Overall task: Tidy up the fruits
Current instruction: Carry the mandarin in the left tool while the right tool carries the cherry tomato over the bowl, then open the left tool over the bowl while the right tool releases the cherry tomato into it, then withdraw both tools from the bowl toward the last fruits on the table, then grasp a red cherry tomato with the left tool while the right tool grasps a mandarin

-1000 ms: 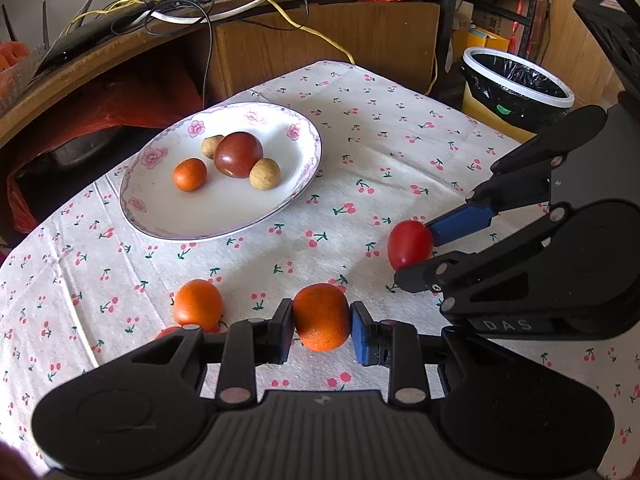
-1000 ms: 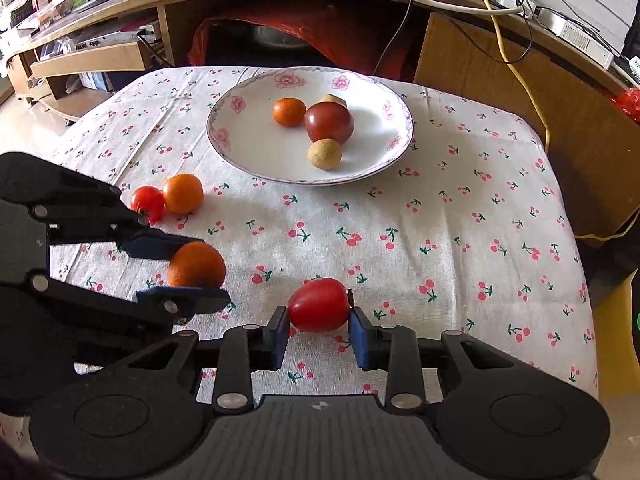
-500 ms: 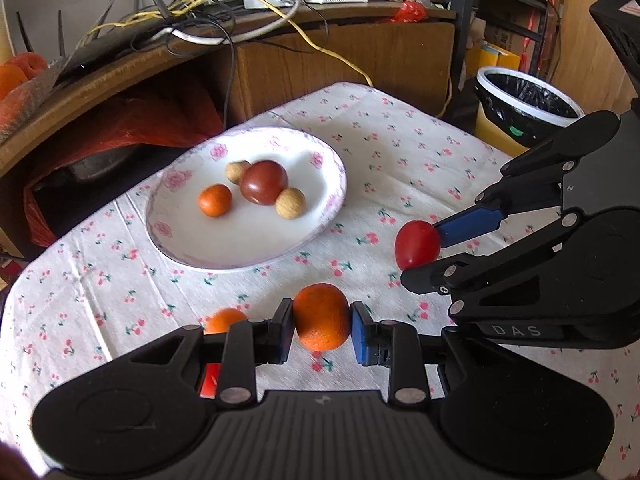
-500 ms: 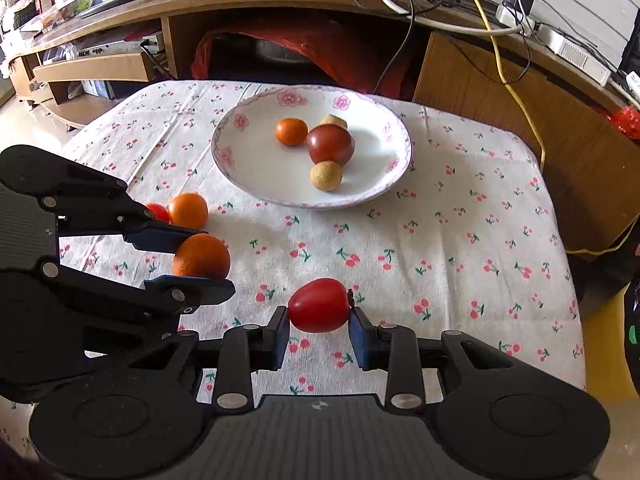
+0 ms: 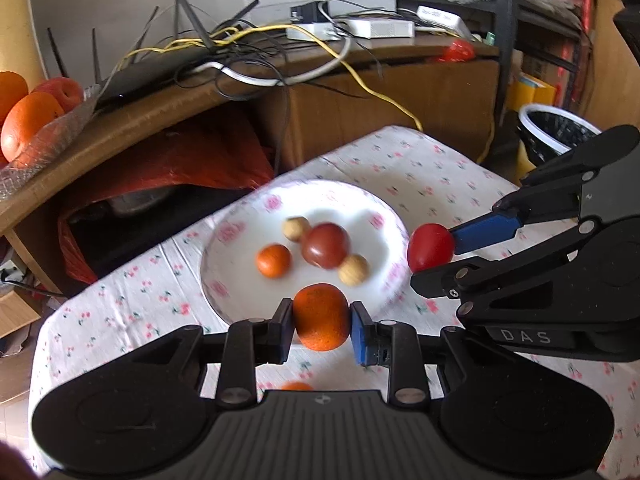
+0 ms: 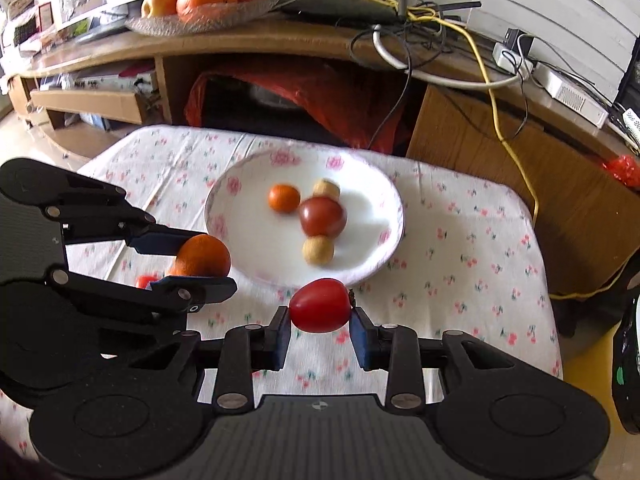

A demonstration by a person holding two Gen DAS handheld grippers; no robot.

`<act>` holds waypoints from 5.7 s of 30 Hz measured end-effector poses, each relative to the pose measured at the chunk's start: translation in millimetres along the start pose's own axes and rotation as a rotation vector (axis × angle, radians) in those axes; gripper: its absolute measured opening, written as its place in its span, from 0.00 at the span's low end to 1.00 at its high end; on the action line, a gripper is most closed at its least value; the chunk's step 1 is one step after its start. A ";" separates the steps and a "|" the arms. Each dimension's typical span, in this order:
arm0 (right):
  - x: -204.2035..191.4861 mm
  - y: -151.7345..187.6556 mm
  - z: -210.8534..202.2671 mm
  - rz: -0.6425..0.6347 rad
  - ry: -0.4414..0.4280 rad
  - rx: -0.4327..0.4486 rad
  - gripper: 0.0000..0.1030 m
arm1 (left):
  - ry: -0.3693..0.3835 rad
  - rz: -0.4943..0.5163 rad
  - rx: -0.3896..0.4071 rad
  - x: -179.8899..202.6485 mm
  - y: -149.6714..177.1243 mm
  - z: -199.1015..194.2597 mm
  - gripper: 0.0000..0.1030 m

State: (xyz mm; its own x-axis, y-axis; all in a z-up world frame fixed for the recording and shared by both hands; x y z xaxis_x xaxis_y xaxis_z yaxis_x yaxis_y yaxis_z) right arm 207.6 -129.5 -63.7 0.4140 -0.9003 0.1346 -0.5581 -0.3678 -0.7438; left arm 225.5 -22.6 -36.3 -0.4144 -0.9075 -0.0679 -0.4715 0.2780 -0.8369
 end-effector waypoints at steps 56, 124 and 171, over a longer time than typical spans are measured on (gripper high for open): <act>14.8 -25.1 79.1 -0.010 0.015 0.006 0.30 | -0.063 0.003 -0.077 -24.9 5.3 66.9 0.37; 5.3 -29.7 42.8 0.020 0.051 0.096 0.35 | -0.073 -0.032 0.017 -33.3 -9.0 17.8 0.44; -70.3 11.2 47.9 -0.018 -0.185 -0.051 0.39 | 0.097 -0.024 -0.174 -49.3 81.5 -26.0 0.38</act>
State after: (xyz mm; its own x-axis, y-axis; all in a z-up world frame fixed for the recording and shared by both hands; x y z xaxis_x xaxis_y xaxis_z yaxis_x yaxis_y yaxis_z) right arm 206.7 -59.2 -112.9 0.5464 -0.8372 0.0216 -0.5831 -0.3988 -0.7078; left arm 187.2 52.9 -87.0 -0.4705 -0.8824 0.0100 -0.6062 0.3150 -0.7302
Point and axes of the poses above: each gripper's, at about its wrist camera, not at the fingertips, and z roughly the way its jaws point, x to its right, y to its underside, the point moved 4 cm from there along z, roughly the way its jaws point, and after that the axes turned 14 degrees about x, right-handed, at the moved point
